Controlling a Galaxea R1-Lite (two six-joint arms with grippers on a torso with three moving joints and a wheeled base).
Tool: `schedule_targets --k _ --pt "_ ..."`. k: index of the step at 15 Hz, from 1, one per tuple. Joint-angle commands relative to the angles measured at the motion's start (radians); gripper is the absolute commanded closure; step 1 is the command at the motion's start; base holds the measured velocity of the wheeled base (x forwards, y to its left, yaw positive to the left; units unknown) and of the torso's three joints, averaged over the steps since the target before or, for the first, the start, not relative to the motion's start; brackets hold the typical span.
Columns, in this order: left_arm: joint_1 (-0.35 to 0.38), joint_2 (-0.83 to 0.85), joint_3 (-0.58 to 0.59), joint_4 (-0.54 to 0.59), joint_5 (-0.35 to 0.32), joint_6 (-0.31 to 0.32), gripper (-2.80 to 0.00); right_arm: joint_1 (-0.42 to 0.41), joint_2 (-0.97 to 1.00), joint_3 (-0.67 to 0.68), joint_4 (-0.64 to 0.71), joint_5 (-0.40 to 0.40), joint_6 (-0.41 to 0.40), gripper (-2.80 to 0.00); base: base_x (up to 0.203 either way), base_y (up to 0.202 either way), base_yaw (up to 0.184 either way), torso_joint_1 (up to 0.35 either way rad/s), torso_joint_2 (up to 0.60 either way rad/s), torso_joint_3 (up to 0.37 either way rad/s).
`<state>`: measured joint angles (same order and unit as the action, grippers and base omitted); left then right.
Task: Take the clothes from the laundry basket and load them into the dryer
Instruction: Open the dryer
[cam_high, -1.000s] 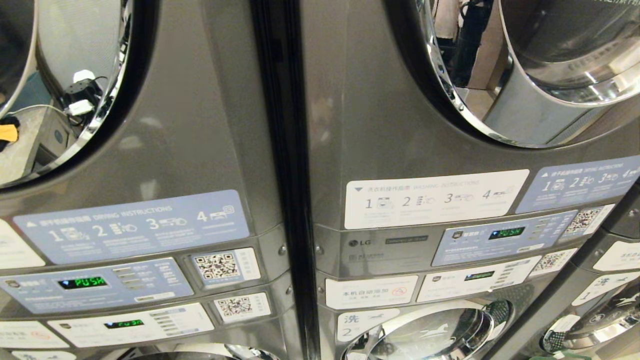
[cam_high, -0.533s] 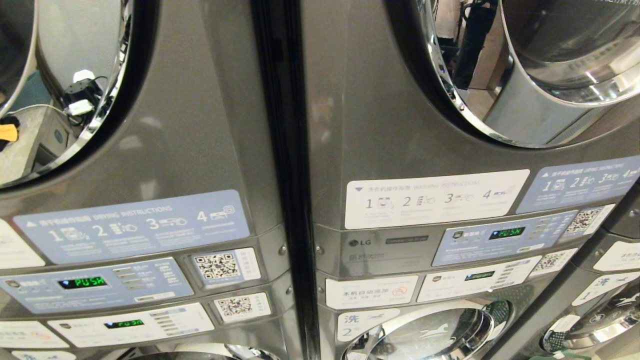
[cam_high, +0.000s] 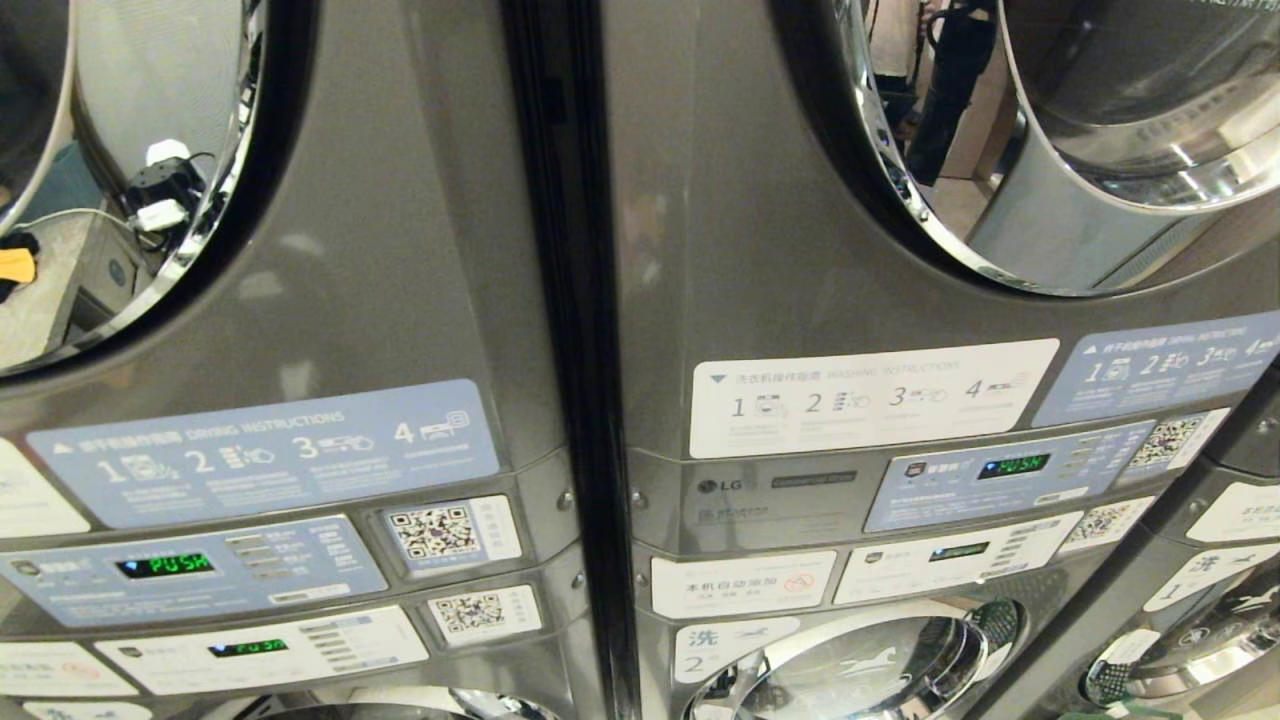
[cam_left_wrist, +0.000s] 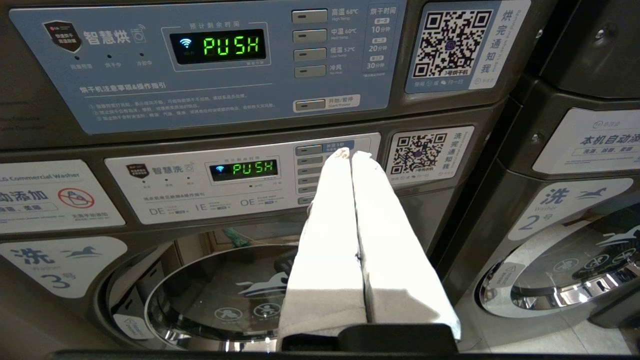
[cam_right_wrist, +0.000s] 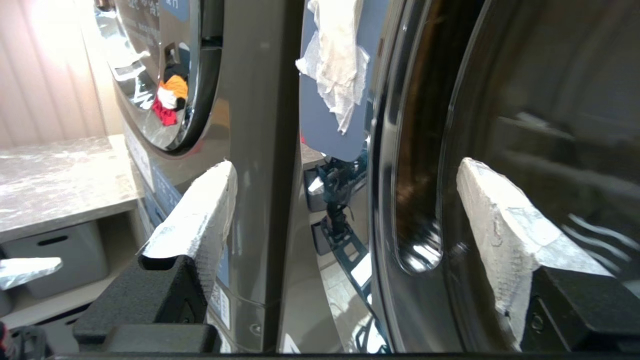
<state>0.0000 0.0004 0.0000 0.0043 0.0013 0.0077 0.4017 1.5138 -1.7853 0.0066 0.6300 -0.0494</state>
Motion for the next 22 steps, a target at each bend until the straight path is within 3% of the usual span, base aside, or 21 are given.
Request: schedule_targets --k 1,7,13,18,22 --pt "0.0 0.001 0.0 0.0 0.0 0.0 0.0 0.012 0.038 -0.016 0.0 0.004 -0.001 -2.8 0.0 0.0 0.0 0.0 0.0 0.0" --pt "0.0 0.0 0.0 0.0 0.0 0.0 0.0 0.058 0.108 -0.098 0.001 0.002 -0.001 -2.8 0.0 0.0 0.0 0.0 0.0 0.0" --pt "0.0 0.0 0.0 0.0 0.0 0.0 0.0 0.182 0.113 -0.102 0.007 0.002 0.002 -2.8 0.0 0.0 0.0 0.0 0.0 0.0" --pt "0.0 0.0 0.0 0.0 0.002 -0.001 0.0 0.229 0.02 -0.107 0.039 0.001 0.044 -2.8 0.0 0.0 0.0 0.0 0.0 0.0" --pt "0.0 0.0 0.0 0.0 0.001 -0.001 0.0 0.241 -0.123 -0.107 0.135 -0.061 0.046 -2.8 0.0 0.0 0.0 0.0 0.0 0.0"
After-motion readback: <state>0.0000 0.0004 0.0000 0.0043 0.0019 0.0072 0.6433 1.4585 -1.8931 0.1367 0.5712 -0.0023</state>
